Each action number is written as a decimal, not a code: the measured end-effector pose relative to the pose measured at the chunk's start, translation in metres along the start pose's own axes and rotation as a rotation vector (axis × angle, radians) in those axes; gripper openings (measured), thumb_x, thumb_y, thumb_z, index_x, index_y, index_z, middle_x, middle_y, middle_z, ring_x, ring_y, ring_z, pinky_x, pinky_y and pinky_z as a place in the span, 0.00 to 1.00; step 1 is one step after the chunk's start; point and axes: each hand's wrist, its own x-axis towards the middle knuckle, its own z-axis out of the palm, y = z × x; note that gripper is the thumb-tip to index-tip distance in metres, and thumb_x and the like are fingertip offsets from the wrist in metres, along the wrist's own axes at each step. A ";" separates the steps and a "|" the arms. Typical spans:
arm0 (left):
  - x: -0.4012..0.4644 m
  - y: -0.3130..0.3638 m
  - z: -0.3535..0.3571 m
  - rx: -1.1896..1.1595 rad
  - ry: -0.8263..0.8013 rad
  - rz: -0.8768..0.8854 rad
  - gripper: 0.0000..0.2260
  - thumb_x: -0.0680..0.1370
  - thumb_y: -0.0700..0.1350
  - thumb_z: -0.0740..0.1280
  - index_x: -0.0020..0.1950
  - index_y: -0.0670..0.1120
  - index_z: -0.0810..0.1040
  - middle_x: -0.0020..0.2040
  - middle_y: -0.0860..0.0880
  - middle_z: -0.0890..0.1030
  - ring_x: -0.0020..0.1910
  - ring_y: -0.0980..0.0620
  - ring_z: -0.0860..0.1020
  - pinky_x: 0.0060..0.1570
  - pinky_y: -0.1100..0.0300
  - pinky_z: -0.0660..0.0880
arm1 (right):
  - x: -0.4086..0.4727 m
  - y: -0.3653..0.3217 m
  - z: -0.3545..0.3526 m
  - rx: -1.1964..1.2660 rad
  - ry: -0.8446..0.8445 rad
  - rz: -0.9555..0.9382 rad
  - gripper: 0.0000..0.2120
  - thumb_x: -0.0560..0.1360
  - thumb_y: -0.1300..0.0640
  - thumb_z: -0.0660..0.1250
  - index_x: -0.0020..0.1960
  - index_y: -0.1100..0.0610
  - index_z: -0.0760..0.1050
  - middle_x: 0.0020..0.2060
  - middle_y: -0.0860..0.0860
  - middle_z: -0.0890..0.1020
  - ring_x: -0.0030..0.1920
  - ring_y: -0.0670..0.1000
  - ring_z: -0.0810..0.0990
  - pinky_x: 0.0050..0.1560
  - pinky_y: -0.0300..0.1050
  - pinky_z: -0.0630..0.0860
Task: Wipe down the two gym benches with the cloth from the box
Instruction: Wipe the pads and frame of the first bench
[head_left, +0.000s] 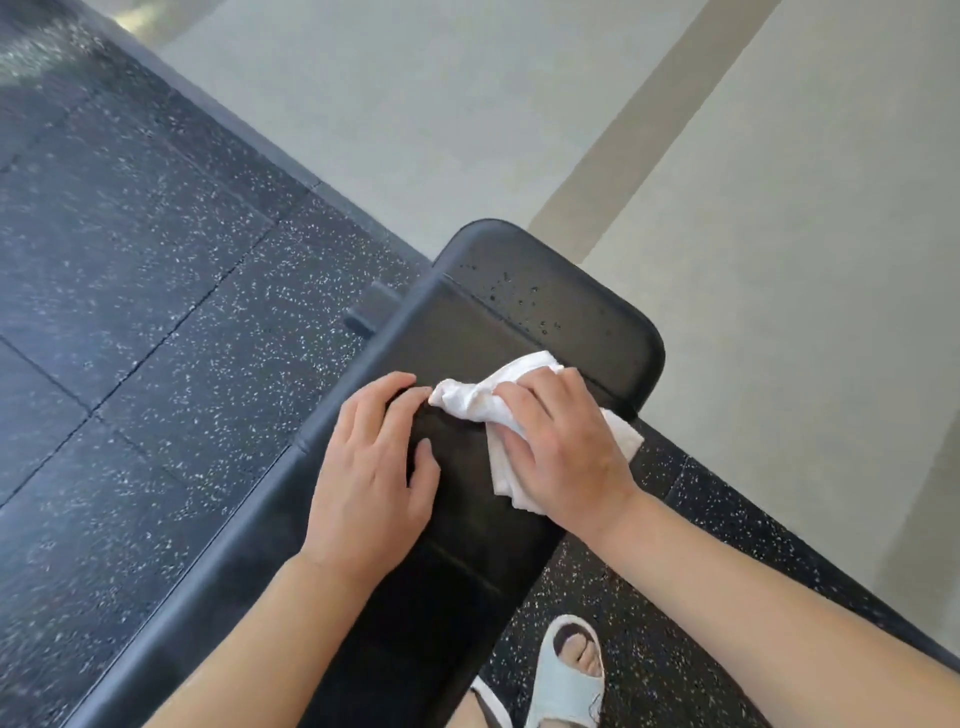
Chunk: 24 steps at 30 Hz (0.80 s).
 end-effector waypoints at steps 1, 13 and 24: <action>-0.006 -0.006 -0.005 0.028 -0.017 0.010 0.20 0.79 0.43 0.65 0.72 0.43 0.75 0.72 0.46 0.72 0.71 0.43 0.71 0.78 0.50 0.64 | 0.002 -0.002 0.000 -0.013 -0.010 -0.003 0.08 0.83 0.56 0.66 0.58 0.59 0.79 0.49 0.55 0.77 0.46 0.56 0.71 0.49 0.54 0.75; -0.041 -0.034 -0.031 0.038 -0.008 -0.159 0.21 0.79 0.48 0.63 0.72 0.48 0.75 0.74 0.50 0.71 0.71 0.44 0.70 0.73 0.47 0.67 | 0.134 -0.048 0.042 0.040 -0.102 -0.219 0.08 0.81 0.59 0.65 0.50 0.63 0.79 0.48 0.60 0.79 0.46 0.62 0.74 0.49 0.60 0.74; -0.043 -0.025 -0.033 -0.099 0.110 -0.419 0.17 0.78 0.42 0.65 0.68 0.46 0.76 0.68 0.52 0.73 0.67 0.47 0.71 0.71 0.69 0.58 | 0.024 -0.059 0.011 0.130 -0.184 -0.241 0.07 0.79 0.61 0.65 0.51 0.60 0.81 0.44 0.56 0.78 0.42 0.59 0.72 0.42 0.57 0.73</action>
